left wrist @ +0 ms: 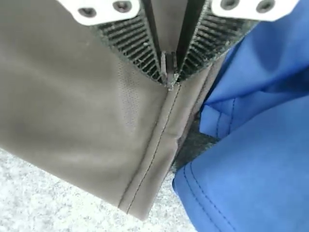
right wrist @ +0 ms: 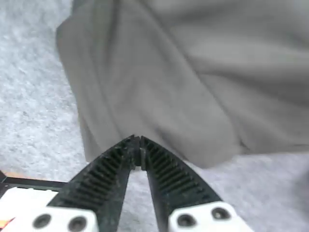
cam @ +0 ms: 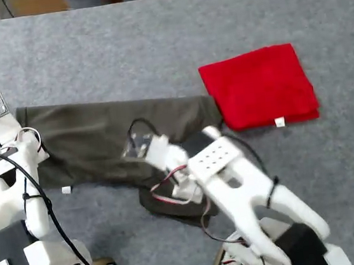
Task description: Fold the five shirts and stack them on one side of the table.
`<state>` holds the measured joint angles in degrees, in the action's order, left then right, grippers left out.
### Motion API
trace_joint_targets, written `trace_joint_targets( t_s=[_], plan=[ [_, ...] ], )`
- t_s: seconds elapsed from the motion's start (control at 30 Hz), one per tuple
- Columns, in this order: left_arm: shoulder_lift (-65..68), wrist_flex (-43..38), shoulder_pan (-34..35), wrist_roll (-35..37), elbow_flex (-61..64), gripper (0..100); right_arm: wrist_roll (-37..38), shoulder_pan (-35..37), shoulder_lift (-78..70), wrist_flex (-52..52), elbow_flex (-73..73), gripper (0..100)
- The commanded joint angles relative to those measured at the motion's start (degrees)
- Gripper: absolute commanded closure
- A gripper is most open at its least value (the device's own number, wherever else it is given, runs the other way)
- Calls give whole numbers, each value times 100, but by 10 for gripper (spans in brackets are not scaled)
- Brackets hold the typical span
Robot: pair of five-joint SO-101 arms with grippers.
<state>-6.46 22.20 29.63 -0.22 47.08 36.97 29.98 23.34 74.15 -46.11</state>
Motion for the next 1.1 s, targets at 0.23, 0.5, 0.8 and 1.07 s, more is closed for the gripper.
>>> trace_joint_targets(
  t_s=[0.23,0.5,0.8,1.07],
  plan=[
    [-299,-114,-31,88,-57,971,202,-1679,-13,-914,690,985],
    [-246,-132,-22,299,-66,971,229,-2629,-2158,-1846,743,985],
    [-264,-132,-22,299,-66,971,237,-2646,-2316,-1020,1297,986],
    [-308,-79,-22,299,-13,971,642,-2435,-725,273,1508,986]
  ],
)
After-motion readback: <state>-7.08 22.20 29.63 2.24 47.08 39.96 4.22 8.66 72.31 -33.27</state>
